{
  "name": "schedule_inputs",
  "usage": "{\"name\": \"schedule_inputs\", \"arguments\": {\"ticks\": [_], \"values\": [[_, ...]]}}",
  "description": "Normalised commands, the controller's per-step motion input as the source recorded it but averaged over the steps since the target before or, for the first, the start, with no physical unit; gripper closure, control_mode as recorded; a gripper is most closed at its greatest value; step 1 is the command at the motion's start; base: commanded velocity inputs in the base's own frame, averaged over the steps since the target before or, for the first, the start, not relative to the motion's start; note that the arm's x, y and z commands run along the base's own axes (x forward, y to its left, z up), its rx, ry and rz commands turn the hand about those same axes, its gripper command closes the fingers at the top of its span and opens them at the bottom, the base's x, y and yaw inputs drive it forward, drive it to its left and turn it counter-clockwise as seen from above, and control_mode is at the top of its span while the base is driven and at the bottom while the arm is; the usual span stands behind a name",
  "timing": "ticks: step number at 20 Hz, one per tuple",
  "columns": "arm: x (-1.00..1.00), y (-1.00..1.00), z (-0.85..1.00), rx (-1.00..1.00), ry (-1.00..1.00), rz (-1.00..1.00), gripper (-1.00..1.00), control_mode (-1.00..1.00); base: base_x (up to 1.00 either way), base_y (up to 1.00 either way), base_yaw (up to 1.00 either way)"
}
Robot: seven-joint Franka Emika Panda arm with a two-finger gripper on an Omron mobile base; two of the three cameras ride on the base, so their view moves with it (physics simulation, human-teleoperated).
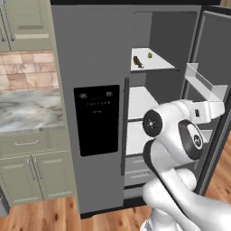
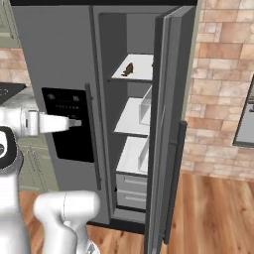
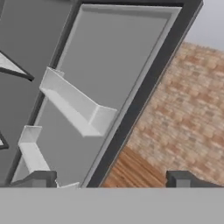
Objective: Pick up the frozen fish from the freezer, place it on any shelf in the fridge, and close the fridge and freezer doors when done.
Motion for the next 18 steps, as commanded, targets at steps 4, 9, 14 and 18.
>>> {"name": "schedule_inputs", "arguments": {"ticks": [4, 9, 14, 18], "values": [[-0.38, -1.00, 0.34, 0.10, -0.10, 0.21, -1.00, -1.00, 0.00, 0.00, 0.00], [-0.31, -1.00, 0.25, 0.09, -0.11, 0.24, -1.00, -1.00, 0.00, 0.00, 0.00], [-0.15, -1.00, 0.13, 0.05, -0.16, 0.29, -1.00, -1.00, 0.00, 0.00, 0.00], [0.19, -1.00, 0.00, 0.07, -0.05, 0.38, -1.00, -1.00, 0.00, 0.00, 0.00]]}}
